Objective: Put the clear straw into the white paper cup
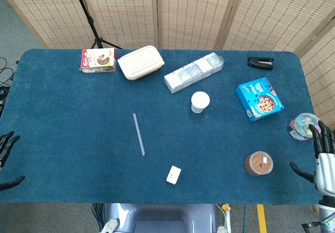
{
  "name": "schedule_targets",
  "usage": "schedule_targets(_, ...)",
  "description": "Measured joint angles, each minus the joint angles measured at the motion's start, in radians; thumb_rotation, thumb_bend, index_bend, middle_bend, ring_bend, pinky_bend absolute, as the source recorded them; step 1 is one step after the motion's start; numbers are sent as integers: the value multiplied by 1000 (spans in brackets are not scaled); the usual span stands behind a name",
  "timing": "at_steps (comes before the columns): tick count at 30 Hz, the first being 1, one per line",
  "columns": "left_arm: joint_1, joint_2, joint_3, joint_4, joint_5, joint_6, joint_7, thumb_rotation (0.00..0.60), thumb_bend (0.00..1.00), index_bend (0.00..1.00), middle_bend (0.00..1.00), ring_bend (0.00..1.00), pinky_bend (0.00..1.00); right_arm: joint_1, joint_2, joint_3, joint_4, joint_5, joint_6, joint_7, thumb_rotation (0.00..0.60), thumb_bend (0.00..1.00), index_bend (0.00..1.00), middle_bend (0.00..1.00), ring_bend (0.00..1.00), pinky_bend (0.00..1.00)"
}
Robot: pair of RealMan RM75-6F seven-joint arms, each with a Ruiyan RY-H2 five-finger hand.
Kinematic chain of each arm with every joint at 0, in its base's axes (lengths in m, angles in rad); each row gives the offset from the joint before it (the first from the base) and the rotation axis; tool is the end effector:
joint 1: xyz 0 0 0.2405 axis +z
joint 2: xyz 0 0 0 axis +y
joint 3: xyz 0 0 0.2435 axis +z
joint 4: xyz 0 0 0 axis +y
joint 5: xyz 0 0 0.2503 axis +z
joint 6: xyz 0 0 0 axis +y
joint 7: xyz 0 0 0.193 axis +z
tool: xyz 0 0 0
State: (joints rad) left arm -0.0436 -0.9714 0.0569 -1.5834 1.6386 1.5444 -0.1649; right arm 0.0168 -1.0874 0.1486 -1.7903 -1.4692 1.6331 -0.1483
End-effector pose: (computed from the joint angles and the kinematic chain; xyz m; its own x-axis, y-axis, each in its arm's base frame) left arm -0.3295 0.1922 0.1493 0.4127 0.0751 0.9078 0.9093 -0.0921 -0.4057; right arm -0.2784 -0.2293 0.1562 0.3938 0.2000 0.8972 -0.9192 0.0824 0.3851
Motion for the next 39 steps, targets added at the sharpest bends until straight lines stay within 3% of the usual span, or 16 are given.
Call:
schedule_targets(10, -9, -3, 0, 1, 11, -11, 6, 600, 111, 0, 0, 0, 0, 1, 2, 2, -3, 3, -3, 2, 600, 0, 0, 0, 0, 0)
schedule_targets(16, -74, -15, -23, 3, 49, -52, 28, 600, 117, 0, 0, 0, 0, 4, 5, 12, -1, 27, -9, 2, 600, 0, 0, 0, 0, 0)
schedule_targets(22, -244, -46, -69, -12, 74, -263, 160, 600, 138, 1, 0, 0, 0, 12, 7, 33, 3, 76, -26, 2, 600, 0, 0, 0, 0, 0)
schedule_targets(29, -457, -174, -128, 25, 71, -522, 308, 600, 223, 94, 0, 0, 0, 29, 1, 50, 15, 127, -60, -12, 600, 0, 0, 0, 0, 0)
schedule_targets(39, -654, -370, -198, 140, -25, -724, 423, 600, 282, 218, 0, 0, 0, 49, -7, 78, 54, 227, -109, -21, 600, 0, 0, 0, 0, 0)
